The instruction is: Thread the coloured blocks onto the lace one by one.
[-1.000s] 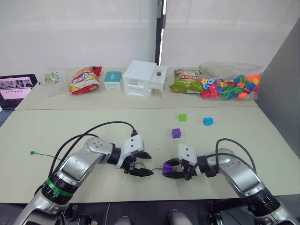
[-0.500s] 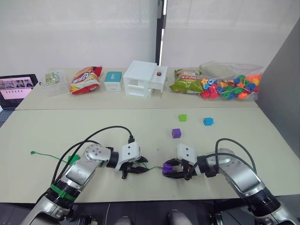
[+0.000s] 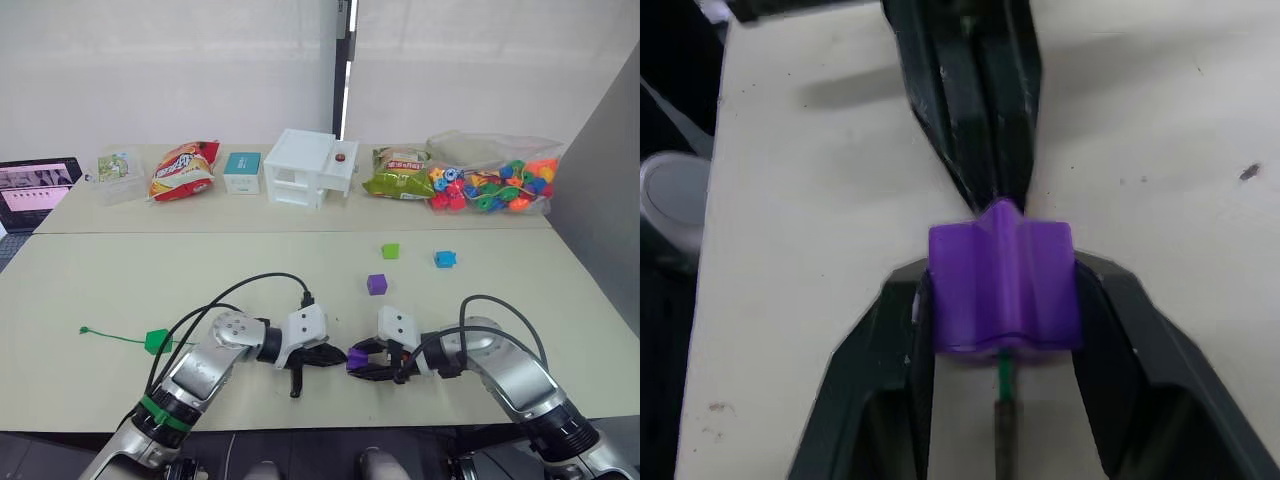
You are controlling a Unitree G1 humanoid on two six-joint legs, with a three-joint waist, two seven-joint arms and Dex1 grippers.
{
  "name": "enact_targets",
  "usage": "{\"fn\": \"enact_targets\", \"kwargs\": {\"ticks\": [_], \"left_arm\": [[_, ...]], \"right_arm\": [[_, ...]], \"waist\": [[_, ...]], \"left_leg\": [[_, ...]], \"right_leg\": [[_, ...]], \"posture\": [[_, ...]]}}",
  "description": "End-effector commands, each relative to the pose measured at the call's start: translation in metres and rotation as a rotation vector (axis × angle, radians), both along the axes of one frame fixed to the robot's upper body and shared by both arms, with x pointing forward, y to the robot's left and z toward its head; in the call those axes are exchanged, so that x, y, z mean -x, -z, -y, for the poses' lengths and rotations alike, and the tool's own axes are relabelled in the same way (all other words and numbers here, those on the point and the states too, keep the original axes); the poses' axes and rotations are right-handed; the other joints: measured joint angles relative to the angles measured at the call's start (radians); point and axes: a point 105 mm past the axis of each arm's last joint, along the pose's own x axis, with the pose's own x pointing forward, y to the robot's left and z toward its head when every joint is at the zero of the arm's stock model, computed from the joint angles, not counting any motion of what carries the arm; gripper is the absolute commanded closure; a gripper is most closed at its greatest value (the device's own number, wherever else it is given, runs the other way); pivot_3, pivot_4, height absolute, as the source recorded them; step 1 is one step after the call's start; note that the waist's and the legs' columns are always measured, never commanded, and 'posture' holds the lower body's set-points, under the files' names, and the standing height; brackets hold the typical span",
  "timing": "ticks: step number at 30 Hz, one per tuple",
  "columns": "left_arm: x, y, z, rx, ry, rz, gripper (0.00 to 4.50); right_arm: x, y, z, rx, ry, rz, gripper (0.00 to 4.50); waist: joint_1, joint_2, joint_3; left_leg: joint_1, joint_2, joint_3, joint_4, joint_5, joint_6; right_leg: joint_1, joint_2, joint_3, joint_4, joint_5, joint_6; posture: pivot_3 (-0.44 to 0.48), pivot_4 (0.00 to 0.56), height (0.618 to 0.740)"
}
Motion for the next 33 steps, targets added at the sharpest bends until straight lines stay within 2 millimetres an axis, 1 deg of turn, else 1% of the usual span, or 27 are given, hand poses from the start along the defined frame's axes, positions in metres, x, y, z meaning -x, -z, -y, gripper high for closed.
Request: {"fn": "enact_targets", "kwargs": {"ticks": [1,5,7,8,10,14,16,18,22,24,29,32,33], "left_arm": [[0.003,-0.009,0.01,0.028,0.015,0.026,4.45],[0.005,-0.011,0.006,0.024,0.011,-0.001,4.45],[0.006,-0.013,0.003,0.032,0.013,-0.027,3.89],[0.01,-0.015,0.001,0.035,0.032,-0.061,3.64],[0.015,-0.017,-0.003,0.029,0.058,-0.085,2.97],[0.013,-0.019,-0.007,-0.006,0.064,-0.053,1.63],[0.01,-0.02,-0.004,-0.025,0.068,-0.031,0.98],[0.009,-0.019,0.0,-0.041,0.079,-0.027,0.35],[-0.003,-0.013,0.016,-0.083,0.07,0.027,0.35],[-0.003,-0.009,0.023,-0.089,0.087,0.028,0.35],[0.001,0.003,0.027,-0.109,0.12,-0.008,0.35],[0.001,0.004,0.029,-0.097,0.119,-0.025,0.35],[0.001,0.003,0.029,-0.089,0.12,-0.028,0.89]], "right_arm": [[0.001,0.001,-0.003,0.006,-0.008,-0.004,3.13],[0.0,0.001,-0.002,0.011,0.001,-0.004,3.13],[0.0,0.002,-0.004,0.006,0.005,-0.014,3.13],[0.0,0.0,-0.005,-0.004,0.013,-0.011,3.13],[-0.001,-0.002,-0.005,-0.017,0.033,-0.013,2.09],[0.004,-0.011,0.002,-0.026,0.05,-0.004,0.75],[0.007,-0.014,0.012,-0.002,0.059,0.008,0.05],[0.01,-0.016,0.02,0.017,0.069,0.013,0.0],[0.011,-0.013,0.037,0.066,0.101,0.021,0.0],[0.007,-0.009,0.041,0.088,0.118,0.031,0.0],[0.002,-0.005,0.041,0.093,0.131,0.04,0.0],[0.002,-0.003,0.04,0.092,0.131,0.04,0.0],[0.002,-0.003,0.04,0.092,0.131,0.039,0.0]], "waist": [[0.001,0.0,0.0],[0.001,0.0,0.0],[0.0,0.0,0.0],[-0.001,0.0,0.0],[-0.003,0.0,0.0],[-0.001,0.0,0.0],[0.003,0.0,0.0],[0.01,0.0,0.0],[0.023,0.0,0.0],[0.02,0.0,0.0],[0.015,0.0,0.0],[0.02,0.0,0.0],[0.021,0.0,0.0]], "left_leg": [[0.0,0.0,0.0,0.0,0.0,0.0],[0.0,0.0,0.0,0.0,0.0,0.0],[0.0,0.0,0.0,0.0,0.0,0.0],[0.0,0.0,0.0,0.0,0.0,0.0],[0.0,0.0,0.0,0.0,0.0,0.0],[-0.001,0.0,0.0,0.0,0.0,0.0],[-0.001,0.0,0.0,0.0,0.0,0.0],[-0.002,-0.001,0.0,0.001,0.0,0.0],[-0.002,-0.001,0.0,0.001,0.0,0.0],[-0.002,-0.001,0.0,0.001,0.0,0.0],[-0.002,0.0,0.001,0.0,0.0,0.0],[-0.001,-0.001,0.001,0.001,0.0,0.0],[-0.001,-0.001,0.001,0.001,0.0,0.0]], "right_leg": [[0.0,0.0,0.0,0.0,0.0,0.0],[0.001,0.0,0.0,0.0,0.0,0.0],[0.001,0.0,0.0,0.0,0.0,0.0],[0.001,0.0,0.0,0.0,0.0,0.0],[0.0,0.0,0.0,0.0,0.0,0.0],[-0.001,0.0,0.0,0.0,0.0,0.0],[-0.001,0.0,0.0,0.0,0.0,0.0],[-0.001,-0.001,0.0,0.0,0.0,0.0],[0.0,-0.001,0.0,-0.002,0.0,0.0],[0.0,0.0,0.0,-0.002,0.0,0.0],[-0.001,0.0,0.0,-0.001,0.0,0.0],[0.0,0.0,0.0,-0.002,0.0,0.0],[0.001,0.0,0.0,-0.002,0.0,0.0]], "posture": [[0.0,0.15,0.74],[0.0,0.15,0.74],[0.0,0.15,0.74],[0.0,0.15,0.74],[0.0,0.15,0.74],[0.0,0.15,0.74],[0.0,0.15,0.74],[0.0,0.15,0.74],[0.0,0.15,0.74],[0.0,0.15,0.74],[0.0,0.15,0.74],[0.0,0.15,0.74],[0.0,0.15,0.74]]}}
